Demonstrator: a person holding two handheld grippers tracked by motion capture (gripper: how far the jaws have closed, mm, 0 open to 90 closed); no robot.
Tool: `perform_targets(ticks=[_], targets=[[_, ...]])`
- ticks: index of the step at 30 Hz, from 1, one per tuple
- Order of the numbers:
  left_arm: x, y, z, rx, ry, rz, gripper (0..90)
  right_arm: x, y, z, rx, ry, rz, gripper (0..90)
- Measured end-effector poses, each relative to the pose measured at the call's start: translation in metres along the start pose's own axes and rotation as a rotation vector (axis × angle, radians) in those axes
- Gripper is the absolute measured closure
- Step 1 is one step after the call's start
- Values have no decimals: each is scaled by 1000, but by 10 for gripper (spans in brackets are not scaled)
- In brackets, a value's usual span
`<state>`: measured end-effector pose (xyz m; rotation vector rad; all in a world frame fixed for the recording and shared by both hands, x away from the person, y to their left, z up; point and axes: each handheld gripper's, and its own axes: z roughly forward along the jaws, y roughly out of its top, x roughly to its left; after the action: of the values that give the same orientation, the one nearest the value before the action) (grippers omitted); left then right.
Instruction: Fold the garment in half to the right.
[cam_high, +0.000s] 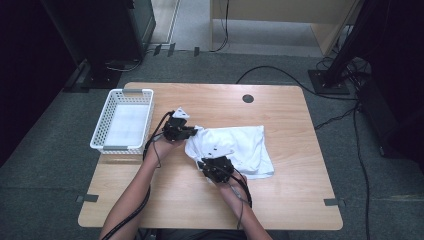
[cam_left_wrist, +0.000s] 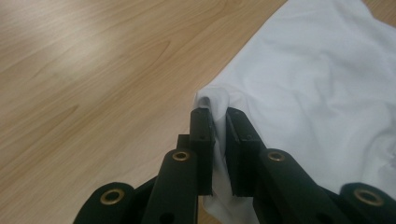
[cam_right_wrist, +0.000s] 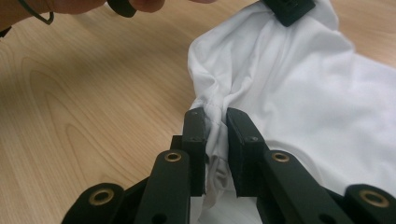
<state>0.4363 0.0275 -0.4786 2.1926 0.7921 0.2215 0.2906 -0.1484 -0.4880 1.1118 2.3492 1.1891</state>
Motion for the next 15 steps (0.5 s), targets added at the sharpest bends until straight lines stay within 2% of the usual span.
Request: perform_targets(ticks=[4, 8, 11, 15], targets=[[-12, 15, 11, -15, -14, 23, 840, -15, -5, -11, 3, -27, 21, 797], [-22, 27, 18, -31, -30, 48, 840, -28, -13, -23, -15, -22, 67, 797], [-30, 35, 28, -17, -27, 73, 839, -36, -16, -31, -14, -48, 67, 797], [-35, 40, 37, -24, -32, 75, 840, -45, -21, -39, -22, -69, 88, 796]])
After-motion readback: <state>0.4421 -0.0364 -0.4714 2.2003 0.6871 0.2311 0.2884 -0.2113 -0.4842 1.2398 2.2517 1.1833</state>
